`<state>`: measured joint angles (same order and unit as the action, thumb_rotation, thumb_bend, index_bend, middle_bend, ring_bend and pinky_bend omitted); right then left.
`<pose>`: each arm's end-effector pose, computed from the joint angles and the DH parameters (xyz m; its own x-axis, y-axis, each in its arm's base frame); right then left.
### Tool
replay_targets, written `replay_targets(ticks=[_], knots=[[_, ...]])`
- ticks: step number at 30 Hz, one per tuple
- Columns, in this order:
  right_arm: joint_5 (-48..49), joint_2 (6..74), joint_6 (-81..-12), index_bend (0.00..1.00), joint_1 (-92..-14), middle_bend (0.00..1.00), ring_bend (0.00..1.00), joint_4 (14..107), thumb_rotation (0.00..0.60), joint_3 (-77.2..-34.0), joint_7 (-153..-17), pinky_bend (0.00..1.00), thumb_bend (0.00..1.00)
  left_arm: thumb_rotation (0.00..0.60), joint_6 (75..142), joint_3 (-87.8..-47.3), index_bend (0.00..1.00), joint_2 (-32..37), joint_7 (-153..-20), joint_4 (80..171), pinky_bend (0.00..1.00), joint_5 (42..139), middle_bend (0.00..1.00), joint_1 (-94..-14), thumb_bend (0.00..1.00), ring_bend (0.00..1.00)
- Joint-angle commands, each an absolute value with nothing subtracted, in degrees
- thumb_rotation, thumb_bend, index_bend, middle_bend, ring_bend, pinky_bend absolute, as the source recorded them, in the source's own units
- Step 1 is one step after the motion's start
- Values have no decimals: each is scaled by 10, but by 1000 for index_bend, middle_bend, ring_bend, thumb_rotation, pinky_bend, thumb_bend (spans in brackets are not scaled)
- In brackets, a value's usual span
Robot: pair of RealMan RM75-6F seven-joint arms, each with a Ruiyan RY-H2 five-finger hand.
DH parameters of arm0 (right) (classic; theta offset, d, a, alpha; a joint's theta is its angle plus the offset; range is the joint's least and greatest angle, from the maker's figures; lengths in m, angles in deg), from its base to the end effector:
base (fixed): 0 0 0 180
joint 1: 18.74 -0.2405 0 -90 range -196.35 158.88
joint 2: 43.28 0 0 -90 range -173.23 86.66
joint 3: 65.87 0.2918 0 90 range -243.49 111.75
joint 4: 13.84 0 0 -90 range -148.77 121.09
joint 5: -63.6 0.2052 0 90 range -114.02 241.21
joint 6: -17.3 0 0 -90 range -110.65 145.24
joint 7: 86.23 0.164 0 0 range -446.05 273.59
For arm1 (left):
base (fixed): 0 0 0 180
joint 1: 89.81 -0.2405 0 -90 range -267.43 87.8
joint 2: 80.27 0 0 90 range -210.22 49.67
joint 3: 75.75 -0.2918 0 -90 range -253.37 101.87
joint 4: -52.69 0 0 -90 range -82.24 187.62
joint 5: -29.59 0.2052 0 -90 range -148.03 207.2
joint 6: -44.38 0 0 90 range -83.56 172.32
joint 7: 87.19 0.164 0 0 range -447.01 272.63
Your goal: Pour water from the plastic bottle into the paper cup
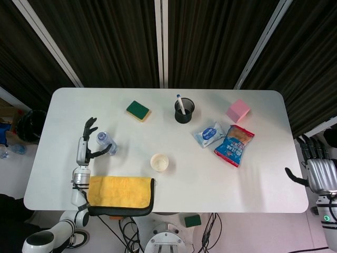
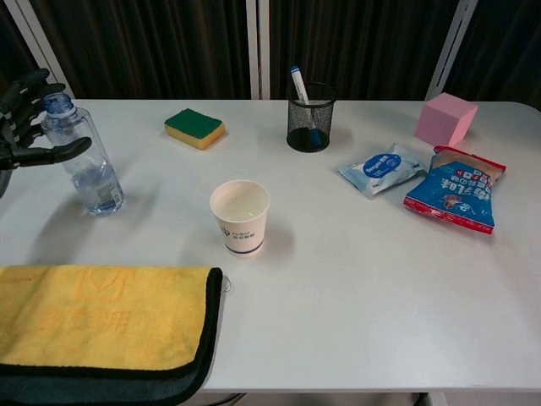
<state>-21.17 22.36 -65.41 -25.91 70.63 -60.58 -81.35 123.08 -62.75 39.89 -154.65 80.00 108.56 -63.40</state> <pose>-0.3590 -0.2285 0.1868 0.4119 0.0255 0.9109 -0.9110 -0.0116 0.4122 -0.3039 0.3431 -0.0572 -0.6363 -0.0449 0.7702 0.7676 -0.1363 0.6262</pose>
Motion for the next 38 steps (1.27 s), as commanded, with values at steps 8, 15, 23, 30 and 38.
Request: replay_targets(ticks=[8, 15, 23, 30, 38], knots=[[-219, 222, -664, 0, -255, 0, 0, 707, 541, -607, -806, 0, 239, 600, 1366, -691, 0, 308, -1493, 957, 165, 1121, 55, -773, 134, 29], [-229, 223, -669, 0, -251, 0, 0, 703, 541, -615, -803, 0, 235, 600, 1402, -745, 35, 174, -1307, 1077, 166, 1160, 72, -825, 135, 30], [-249, 222, -649, 0, -251, 0, 0, 693, 542, -642, -823, 0, 193, 564, 1365, -788, 99, 3, -886, 1236, 166, 1188, 120, -827, 115, 30], [-243, 236, -637, 0, -245, 0, 0, 681, 540, -654, -870, 0, 191, 411, 1329, -786, 75, -85, -726, 1390, 159, 1153, 95, -832, 93, 29], [-248, 253, -648, 0, -241, 0, 0, 661, 543, -654, -876, 0, 190, 313, 1302, -787, 45, -117, -665, 1441, 141, 1141, 69, -832, 91, 16]])
